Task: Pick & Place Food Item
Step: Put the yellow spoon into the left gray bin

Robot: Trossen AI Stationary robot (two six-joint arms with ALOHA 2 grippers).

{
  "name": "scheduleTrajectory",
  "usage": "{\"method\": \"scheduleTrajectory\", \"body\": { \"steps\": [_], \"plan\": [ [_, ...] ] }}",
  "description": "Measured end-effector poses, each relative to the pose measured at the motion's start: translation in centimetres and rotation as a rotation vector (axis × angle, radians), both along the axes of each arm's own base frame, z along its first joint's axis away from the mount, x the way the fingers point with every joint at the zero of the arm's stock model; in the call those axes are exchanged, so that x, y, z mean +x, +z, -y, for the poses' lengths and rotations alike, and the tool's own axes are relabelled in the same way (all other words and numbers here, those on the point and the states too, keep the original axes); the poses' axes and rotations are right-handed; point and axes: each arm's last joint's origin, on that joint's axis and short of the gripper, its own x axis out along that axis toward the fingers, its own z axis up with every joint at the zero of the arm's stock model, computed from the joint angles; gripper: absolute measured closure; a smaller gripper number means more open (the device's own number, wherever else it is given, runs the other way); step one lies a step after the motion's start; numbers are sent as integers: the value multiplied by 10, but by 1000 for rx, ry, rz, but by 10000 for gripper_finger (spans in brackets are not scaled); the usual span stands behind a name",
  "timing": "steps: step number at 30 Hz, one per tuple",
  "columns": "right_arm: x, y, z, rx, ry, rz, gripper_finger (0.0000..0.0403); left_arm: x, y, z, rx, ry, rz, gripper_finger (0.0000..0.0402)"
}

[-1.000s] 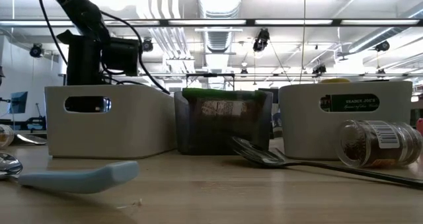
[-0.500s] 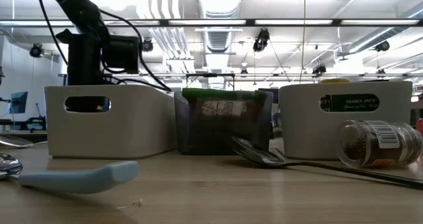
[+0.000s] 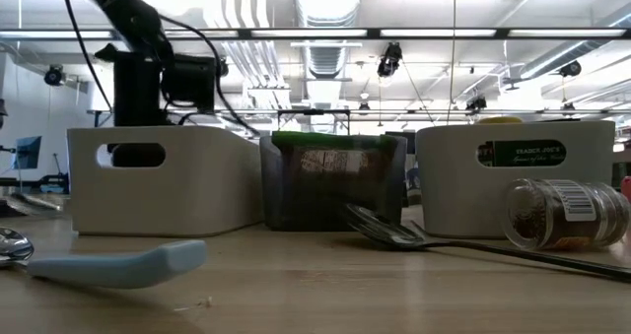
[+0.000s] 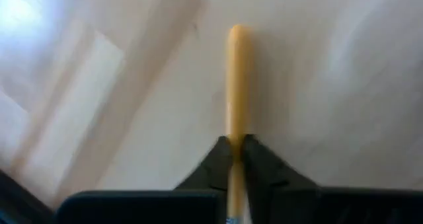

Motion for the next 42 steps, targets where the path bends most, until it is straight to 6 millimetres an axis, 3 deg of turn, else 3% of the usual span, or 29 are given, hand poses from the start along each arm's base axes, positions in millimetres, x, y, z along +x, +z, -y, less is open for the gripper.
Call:
{"method": "scheduleTrajectory", "body": {
  "steps": [10, 19, 23, 28, 34, 38, 42],
  "plan": [
    [-2, 0, -6, 0, 19, 1, 90, 3, 23, -7, 30, 0, 31, 398],
    [-3, 0, -7, 4, 20, 4, 90, -10, 24, -14, -27, 64, -44, 397],
    [-3, 0, -7, -2, 23, 4, 90, -17, 21, -20, -109, 162, -69, 354],
    [-3, 0, -7, -8, 25, 4, 90, -19, 16, -29, -124, 218, -84, 266],
    [-3, 0, -8, -8, 30, 3, 90, -14, 9, -34, -106, 134, -92, 181],
    [-3, 0, -8, -7, 30, 3, 90, -12, 1, -35, -126, 92, -128, 163],
    [-3, 0, -8, -7, 30, 3, 90, -10, -8, -36, -148, 77, -172, 169]
  ]
}}
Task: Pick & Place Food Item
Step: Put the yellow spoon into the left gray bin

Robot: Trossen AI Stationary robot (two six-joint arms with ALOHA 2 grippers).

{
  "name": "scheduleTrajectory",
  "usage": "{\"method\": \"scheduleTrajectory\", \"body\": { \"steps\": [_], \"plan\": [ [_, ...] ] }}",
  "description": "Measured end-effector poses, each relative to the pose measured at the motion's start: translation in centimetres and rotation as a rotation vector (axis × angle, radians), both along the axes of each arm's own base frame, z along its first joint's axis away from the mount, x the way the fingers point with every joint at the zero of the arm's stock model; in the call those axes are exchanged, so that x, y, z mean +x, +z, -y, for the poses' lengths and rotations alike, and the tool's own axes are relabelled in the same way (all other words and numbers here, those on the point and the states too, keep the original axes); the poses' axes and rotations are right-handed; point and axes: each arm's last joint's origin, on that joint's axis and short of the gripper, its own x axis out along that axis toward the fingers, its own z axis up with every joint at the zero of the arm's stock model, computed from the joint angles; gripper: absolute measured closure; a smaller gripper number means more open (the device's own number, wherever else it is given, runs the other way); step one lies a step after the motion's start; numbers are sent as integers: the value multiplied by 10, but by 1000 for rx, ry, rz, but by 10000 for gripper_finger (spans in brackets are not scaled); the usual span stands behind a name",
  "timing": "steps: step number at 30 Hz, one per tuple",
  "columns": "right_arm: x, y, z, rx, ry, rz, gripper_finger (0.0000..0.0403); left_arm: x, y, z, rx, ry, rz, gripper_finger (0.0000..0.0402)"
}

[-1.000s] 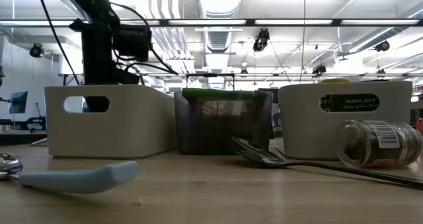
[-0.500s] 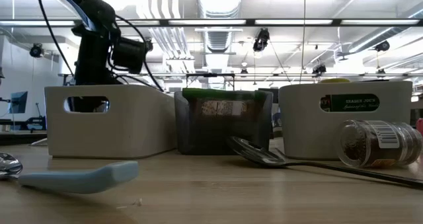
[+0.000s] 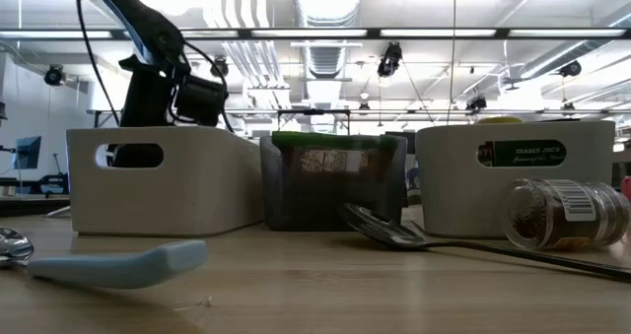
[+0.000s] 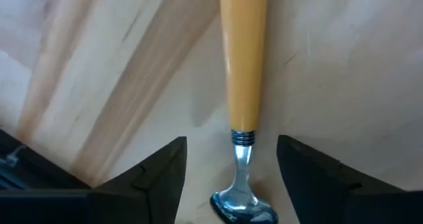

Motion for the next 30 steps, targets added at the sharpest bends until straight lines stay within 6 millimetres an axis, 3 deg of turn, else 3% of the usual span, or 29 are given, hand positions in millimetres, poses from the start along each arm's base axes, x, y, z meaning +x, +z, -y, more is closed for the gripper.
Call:
{"method": "scheduleTrajectory", "body": {
  "steps": [5, 11, 13, 22, 30],
  "plan": [
    [0, 0, 0, 1, 0, 0, 90, 2, -8, -1, -30, -15, -30, 220],
    [0, 0, 0, 9, -4, -1, 90, 4, -10, -1, -49, -29, -18, 356],
    [0, 0, 0, 11, -4, -1, 90, 4, -10, -1, -43, -30, -17, 385],
    [-1, 0, -2, 15, 2, -1, 90, 3, -4, -3, 19, -37, -31, 399],
    [-1, 0, -2, 14, 2, -1, 90, 1, 35, -2, 79, -26, 98, 399]
  ]
}}
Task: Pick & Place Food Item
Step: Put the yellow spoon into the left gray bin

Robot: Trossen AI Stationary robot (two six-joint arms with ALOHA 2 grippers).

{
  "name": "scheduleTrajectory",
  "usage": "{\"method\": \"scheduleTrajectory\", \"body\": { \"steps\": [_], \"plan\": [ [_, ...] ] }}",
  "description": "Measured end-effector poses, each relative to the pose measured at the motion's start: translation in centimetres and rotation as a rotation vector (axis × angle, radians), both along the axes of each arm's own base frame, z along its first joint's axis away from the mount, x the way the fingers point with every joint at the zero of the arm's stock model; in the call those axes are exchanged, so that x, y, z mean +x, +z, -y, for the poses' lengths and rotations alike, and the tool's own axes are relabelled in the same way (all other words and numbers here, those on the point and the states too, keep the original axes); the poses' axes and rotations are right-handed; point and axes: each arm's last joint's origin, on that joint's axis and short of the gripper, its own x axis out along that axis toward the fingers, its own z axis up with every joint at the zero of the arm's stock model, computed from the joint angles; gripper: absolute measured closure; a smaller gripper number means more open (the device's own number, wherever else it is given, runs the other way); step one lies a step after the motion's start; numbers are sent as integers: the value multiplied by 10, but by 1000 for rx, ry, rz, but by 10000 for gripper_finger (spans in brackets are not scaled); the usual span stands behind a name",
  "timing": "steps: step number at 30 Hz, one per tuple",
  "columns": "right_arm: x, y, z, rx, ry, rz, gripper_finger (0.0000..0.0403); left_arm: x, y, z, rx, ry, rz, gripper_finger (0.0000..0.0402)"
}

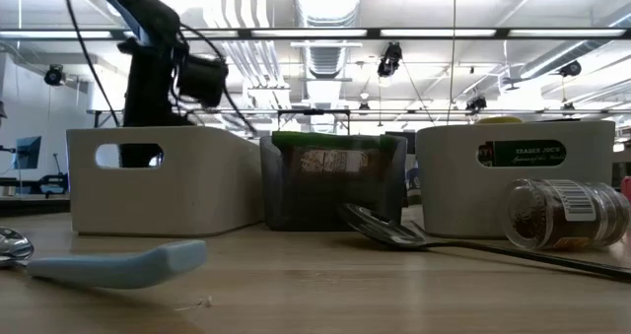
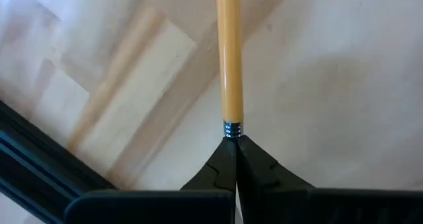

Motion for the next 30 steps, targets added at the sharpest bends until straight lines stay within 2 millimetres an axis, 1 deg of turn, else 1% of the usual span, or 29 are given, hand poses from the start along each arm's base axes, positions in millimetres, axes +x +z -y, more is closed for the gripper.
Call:
{"method": "scheduleTrajectory", "body": {
  "steps": [9, 13, 15, 20, 23, 26, 30],
  "plan": [
    [0, 0, 0, 1, 0, 2, 90, -6, 41, 7, 31, -48, 164, 400],
    [0, 1, 0, 3, 0, 6, 90, -10, 63, 11, 68, -101, 242, 400],
    [0, 1, 0, 2, 0, 6, 90, -10, 76, 14, 81, -155, 285, 401],
    [0, 1, 0, 2, -1, 6, 90, -3, 109, 30, 88, -402, 354, 401],
    [0, 1, 0, 0, 0, 7, 90, 5, 126, 46, 108, -629, 359, 401],
    [0, 1, 0, -1, -1, 8, 90, 14, 137, 67, 128, -875, 373, 401],
    [0, 1, 1, -9, -22, 12, 90, 23, 143, 96, 174, -1187, 398, 401]
  ]
}}
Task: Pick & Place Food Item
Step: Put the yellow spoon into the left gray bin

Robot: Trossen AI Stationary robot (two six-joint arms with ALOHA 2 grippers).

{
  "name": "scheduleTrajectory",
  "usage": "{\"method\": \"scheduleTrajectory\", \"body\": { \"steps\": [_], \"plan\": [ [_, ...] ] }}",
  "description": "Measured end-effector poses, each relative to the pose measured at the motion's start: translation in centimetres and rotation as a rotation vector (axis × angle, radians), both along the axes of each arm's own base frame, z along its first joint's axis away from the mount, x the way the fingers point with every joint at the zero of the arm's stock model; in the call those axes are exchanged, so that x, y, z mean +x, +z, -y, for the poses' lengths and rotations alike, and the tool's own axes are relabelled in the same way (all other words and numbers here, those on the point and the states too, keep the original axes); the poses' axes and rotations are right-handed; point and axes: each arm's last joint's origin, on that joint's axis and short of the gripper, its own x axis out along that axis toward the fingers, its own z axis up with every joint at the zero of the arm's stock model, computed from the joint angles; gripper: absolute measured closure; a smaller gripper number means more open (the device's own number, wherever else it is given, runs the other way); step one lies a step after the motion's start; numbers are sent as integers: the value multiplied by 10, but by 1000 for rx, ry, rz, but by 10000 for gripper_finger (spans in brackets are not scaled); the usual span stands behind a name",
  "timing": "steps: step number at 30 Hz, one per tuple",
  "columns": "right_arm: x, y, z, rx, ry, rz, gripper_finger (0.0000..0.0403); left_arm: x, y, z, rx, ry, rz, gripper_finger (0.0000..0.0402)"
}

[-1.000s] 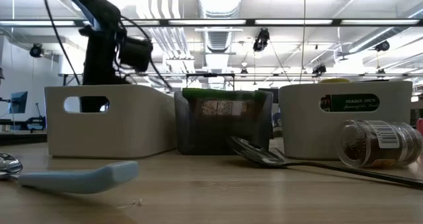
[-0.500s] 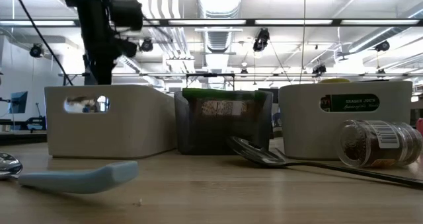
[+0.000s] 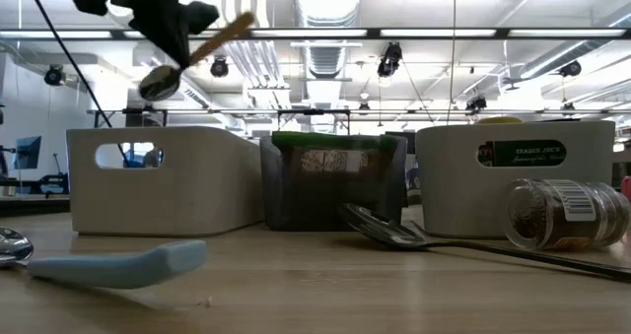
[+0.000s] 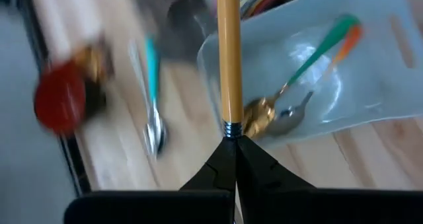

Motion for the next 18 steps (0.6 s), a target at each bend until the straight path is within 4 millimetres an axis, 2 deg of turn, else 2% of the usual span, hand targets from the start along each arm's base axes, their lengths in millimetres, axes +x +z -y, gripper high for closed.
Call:
{"method": "scheduleTrajectory", "body": {
  "steps": [7, 18],
  "plan": [
    [0, 0, 0, 3, -4, 4, 90, 13, -5, 38, 120, -351, 17, 401],
    [1, 2, 0, 15, -3, 23, 90, 41, -37, 45, 210, -551, -72, 401]
  ]
}}
